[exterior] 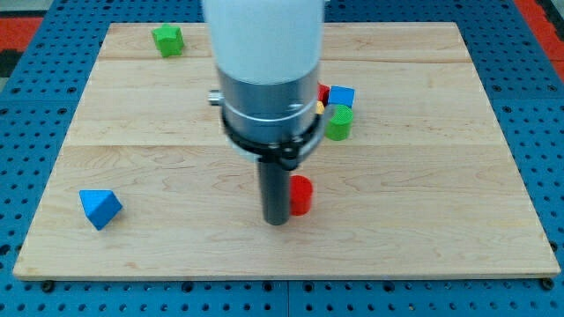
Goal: Move red circle into group of blocks
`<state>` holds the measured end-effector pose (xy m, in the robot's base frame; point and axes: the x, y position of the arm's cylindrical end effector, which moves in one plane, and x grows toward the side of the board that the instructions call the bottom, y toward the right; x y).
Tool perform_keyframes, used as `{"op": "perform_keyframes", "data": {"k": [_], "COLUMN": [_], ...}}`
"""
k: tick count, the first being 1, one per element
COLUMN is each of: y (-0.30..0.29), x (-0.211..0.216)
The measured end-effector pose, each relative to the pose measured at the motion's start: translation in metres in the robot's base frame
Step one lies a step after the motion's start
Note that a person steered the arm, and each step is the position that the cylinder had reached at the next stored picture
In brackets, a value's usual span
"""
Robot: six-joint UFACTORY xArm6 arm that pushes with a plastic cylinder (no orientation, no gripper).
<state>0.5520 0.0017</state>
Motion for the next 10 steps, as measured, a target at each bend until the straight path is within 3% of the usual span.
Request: {"op": "perform_keyframes", "data": {"k": [2,5,7,10], "y": [0.033,0.013,0.082,0.101], "x": [0.000,-0.022,-0.032,-0.065]}}
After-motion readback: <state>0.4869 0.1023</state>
